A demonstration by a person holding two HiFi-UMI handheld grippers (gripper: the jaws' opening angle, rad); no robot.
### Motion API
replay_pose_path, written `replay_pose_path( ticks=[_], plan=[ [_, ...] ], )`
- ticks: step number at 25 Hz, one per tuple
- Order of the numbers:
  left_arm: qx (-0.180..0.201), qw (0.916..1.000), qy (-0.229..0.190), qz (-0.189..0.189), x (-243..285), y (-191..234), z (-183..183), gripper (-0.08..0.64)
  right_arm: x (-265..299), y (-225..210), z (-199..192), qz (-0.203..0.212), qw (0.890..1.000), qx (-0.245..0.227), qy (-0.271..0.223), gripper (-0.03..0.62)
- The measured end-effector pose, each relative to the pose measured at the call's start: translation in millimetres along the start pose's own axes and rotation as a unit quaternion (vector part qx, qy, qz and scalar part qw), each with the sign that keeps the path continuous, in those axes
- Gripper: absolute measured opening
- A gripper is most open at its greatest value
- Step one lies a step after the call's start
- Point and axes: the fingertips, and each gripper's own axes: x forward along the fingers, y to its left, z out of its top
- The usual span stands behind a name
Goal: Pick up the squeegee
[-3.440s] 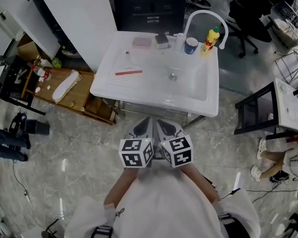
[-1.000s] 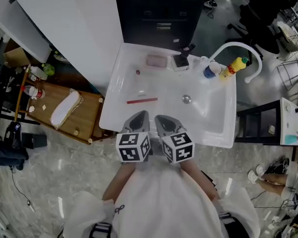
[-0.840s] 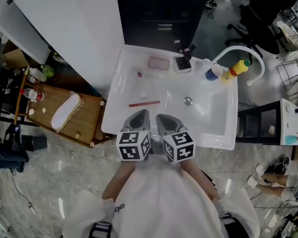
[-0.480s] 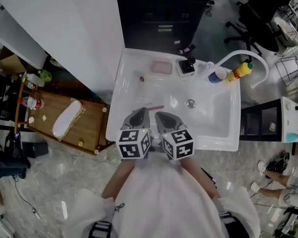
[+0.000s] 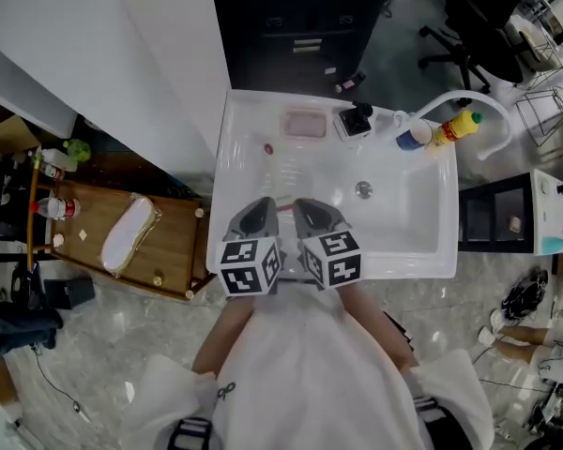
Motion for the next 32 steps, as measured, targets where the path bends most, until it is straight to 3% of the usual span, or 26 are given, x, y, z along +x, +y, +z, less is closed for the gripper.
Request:
replay_pose_path(
  ticks=[23,25,27,32],
  plan=[
    [-0.004,0.9997,0.012,0.019,21,39,13,0.028,64,-10,-6,0.013,0.998,0.002,0.063,0.030],
    [-0.005,0.9997,0.012,0.021,23,41,14,0.028,67,-11,-5,0.013,0.998,0.003,0.066,0.047],
    [-0.006,0.9997,0.012,0.022,25,42,16,0.028,71,-12,-5,0.016,0.997,0.004,0.069,0.119],
    [-0.009,0.9995,0.013,0.027,26,46,16,0.028,83,-18,-7,0.010,0.997,0.006,0.076,0.123]
  ],
)
